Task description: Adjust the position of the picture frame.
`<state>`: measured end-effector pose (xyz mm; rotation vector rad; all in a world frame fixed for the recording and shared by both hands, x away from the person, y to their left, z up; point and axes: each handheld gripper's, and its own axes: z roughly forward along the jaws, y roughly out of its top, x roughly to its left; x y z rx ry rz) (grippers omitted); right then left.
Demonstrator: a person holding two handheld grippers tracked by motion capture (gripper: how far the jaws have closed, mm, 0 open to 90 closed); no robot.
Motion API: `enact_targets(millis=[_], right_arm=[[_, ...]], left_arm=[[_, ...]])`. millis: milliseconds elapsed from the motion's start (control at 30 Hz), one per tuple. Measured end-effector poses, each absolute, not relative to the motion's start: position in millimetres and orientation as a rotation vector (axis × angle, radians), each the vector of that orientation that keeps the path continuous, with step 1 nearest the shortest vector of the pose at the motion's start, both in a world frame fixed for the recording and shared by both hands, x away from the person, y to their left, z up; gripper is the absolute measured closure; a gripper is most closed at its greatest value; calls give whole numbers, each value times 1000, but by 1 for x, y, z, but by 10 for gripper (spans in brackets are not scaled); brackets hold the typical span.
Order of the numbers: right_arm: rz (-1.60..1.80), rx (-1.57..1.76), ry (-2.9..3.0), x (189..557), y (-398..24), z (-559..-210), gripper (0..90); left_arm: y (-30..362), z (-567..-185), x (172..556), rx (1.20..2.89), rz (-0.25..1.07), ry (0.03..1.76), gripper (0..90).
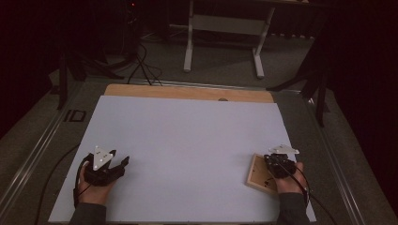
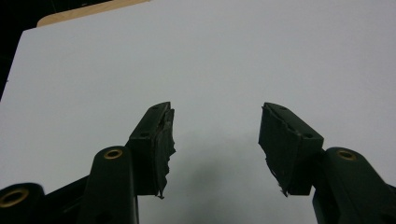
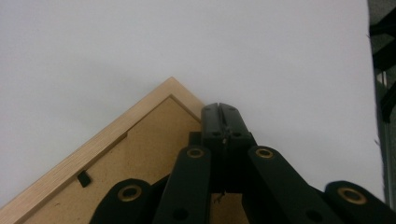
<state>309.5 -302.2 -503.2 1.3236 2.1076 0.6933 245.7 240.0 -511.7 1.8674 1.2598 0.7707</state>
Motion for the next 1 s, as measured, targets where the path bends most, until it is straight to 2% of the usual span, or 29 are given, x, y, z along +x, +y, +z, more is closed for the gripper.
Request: enact_targets(millis=[1000], right_arm=[[714,1233,2182,367,-225,-504,900]], left_arm=[[238,-511,245,1875,776,1238,449]])
